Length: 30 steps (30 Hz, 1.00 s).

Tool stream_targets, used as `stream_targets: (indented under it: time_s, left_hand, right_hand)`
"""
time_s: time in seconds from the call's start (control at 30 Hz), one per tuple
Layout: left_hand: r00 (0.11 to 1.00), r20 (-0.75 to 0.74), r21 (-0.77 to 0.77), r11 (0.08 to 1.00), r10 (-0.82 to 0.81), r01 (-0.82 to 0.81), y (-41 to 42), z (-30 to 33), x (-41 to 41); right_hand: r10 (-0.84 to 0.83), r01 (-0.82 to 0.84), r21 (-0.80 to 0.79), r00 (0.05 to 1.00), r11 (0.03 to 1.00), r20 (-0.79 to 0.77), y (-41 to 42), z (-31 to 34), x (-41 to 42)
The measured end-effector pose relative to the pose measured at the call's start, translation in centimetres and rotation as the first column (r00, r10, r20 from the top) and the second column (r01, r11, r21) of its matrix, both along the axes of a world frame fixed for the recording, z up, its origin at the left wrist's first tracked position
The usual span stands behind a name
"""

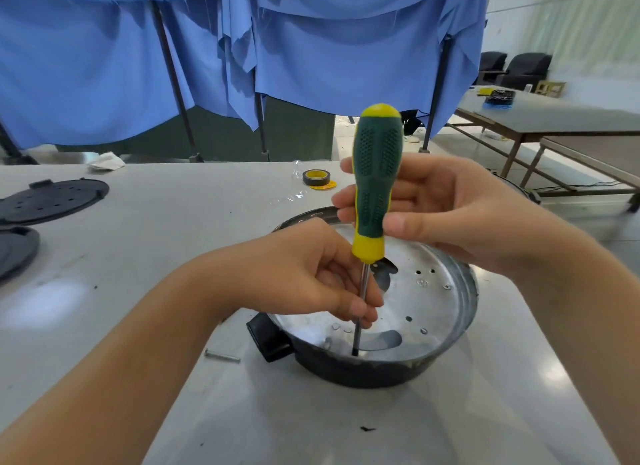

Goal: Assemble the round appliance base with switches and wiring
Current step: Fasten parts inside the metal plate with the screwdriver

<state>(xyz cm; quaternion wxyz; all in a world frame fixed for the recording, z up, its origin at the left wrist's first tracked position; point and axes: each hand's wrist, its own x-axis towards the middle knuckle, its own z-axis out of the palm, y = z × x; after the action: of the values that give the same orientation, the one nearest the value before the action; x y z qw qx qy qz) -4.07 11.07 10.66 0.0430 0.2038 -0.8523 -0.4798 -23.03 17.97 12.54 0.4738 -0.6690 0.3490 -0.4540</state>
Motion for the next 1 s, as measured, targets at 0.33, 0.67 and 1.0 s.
stream_targets:
  time_s: [0.33, 0.67, 1.0]
  left_hand:
    - [1.000, -0.030, -0.100, 0.995, 0.008, -0.011, 0.3, 0.3, -0.3]
    - [0.999, -0.033, -0.005, 1.000, 0.013, -0.013, 0.0, -0.1, -0.3]
    - [0.998, 0.035, 0.064, 0.997, -0.049, 0.047, 0.2, -0.1, -0.3]
  right_hand:
    - [-0.364, 0.293, -0.324, 0.914, 0.899, -0.182, 0.5, 0.0, 2.5]
    - [-0.177, 0.168, -0.095, 0.980, 0.981, -0.095, 0.1, -0.1, 1.7]
    - [-0.047, 0.045, -0.043, 0.998, 0.998, -0.048, 0.3, 0.0, 0.5]
